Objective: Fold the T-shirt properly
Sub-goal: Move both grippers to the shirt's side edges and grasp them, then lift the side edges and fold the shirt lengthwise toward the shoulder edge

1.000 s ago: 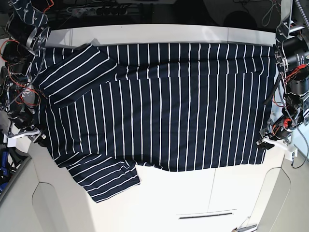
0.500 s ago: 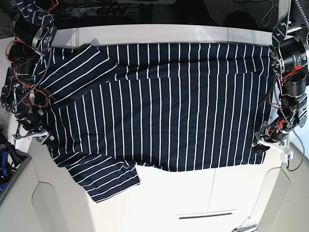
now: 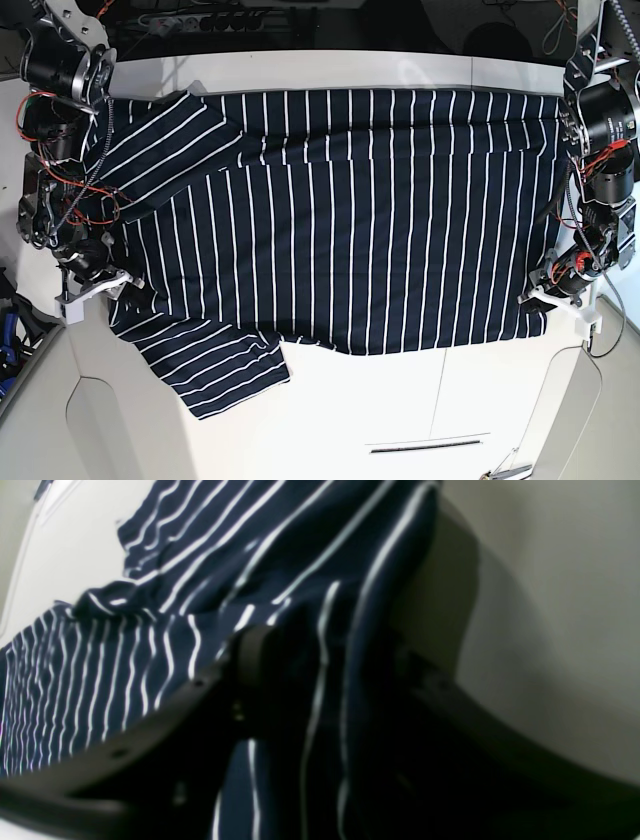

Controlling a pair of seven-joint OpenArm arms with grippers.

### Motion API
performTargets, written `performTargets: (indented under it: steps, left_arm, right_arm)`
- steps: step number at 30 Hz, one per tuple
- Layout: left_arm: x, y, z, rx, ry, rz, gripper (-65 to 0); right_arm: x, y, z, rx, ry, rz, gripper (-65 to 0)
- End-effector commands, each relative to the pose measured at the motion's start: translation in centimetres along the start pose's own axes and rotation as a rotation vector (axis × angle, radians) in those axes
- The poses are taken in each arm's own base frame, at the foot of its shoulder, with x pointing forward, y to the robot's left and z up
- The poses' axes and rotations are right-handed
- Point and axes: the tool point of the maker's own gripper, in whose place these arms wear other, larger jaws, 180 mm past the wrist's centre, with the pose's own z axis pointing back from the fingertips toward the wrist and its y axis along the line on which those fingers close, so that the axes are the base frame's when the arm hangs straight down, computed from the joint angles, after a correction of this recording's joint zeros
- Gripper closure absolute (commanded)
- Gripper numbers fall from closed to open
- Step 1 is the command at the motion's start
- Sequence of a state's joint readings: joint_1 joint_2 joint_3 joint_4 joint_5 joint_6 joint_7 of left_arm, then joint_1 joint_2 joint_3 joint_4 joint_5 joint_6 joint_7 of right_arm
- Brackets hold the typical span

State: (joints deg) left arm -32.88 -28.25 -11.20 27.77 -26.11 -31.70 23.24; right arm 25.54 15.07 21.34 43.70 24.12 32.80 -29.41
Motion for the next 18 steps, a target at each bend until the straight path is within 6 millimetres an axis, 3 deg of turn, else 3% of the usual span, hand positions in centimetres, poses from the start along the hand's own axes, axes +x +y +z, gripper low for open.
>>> performTargets:
  steps: [1,6,7,12,18]
  left_arm:
    - [2.2,0.0,0.3,-0.003,-0.041,-0.008,-15.2]
    - [2.3,0.0,0.3,-0.004,-0.046,-0.008,-2.4]
    - [2.3,0.0,0.3,-0.004,-0.045,-0.009,0.0]
    - [2.2,0.0,0.4,-0.006,-0.032,-0.041,0.0]
    - [3.8,0.1,1.8,-0.043,-0.014,-0.118,0.0]
  right_arm:
    - [2.5,0.3,0.2,0.010,-0.060,0.022,-21.2]
    - [3.0,0.2,0.2,-0.003,-0.073,0.046,-0.8]
    - [3.1,0.2,0.3,-0.002,-0.075,0.047,0.0]
    - [4.1,0.4,0.4,0.006,-0.084,0.063,0.0]
    - [4.6,0.7,0.8,0.011,-0.049,0.090,0.0]
